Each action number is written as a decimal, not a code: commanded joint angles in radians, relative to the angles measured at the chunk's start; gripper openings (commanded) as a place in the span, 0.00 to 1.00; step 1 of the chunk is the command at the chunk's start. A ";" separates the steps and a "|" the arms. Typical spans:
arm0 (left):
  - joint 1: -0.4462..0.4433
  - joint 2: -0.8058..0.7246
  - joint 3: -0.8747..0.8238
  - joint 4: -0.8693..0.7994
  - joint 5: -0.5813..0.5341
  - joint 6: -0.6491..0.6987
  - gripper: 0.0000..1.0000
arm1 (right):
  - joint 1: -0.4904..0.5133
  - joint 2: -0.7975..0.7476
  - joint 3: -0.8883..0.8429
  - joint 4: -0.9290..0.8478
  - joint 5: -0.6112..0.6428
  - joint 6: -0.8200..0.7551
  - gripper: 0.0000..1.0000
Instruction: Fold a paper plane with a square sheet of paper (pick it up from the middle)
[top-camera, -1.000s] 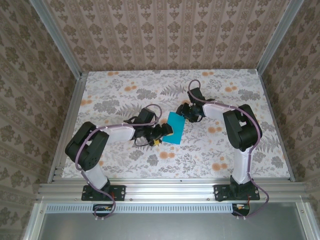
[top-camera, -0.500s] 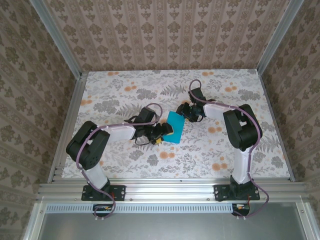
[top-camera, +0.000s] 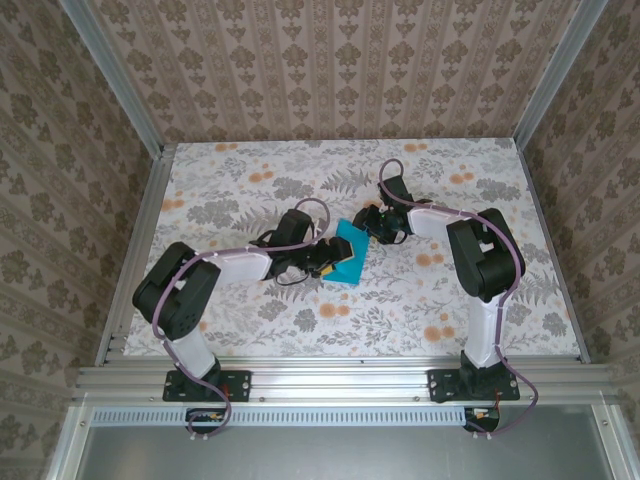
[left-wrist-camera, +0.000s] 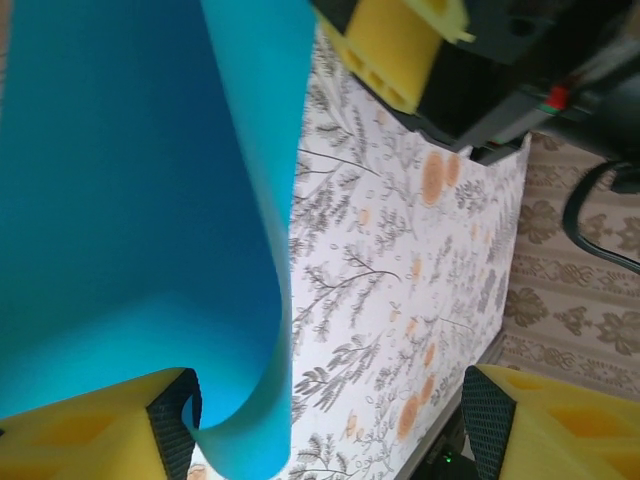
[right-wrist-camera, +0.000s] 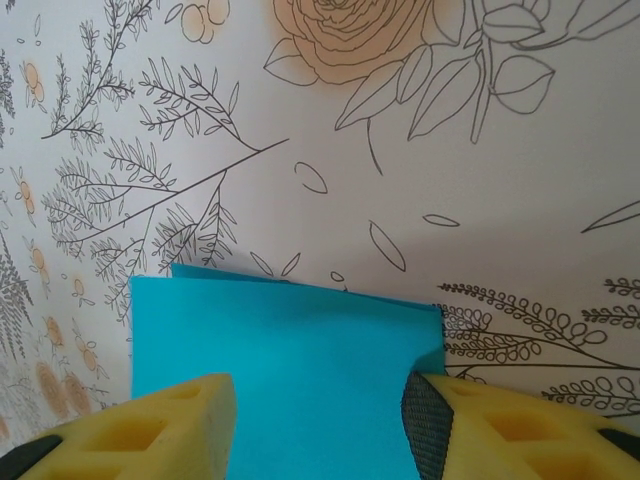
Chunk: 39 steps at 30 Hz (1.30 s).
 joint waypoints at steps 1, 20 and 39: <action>-0.017 0.038 0.001 0.051 0.058 0.043 0.73 | -0.003 0.076 -0.053 -0.074 0.030 0.009 0.53; -0.008 0.031 -0.016 -0.102 -0.132 0.049 0.26 | -0.006 0.009 -0.057 -0.027 -0.072 -0.047 0.51; -0.021 0.054 0.057 -0.253 -0.192 0.105 0.10 | 0.018 -0.091 -0.167 0.059 -0.294 -0.166 0.30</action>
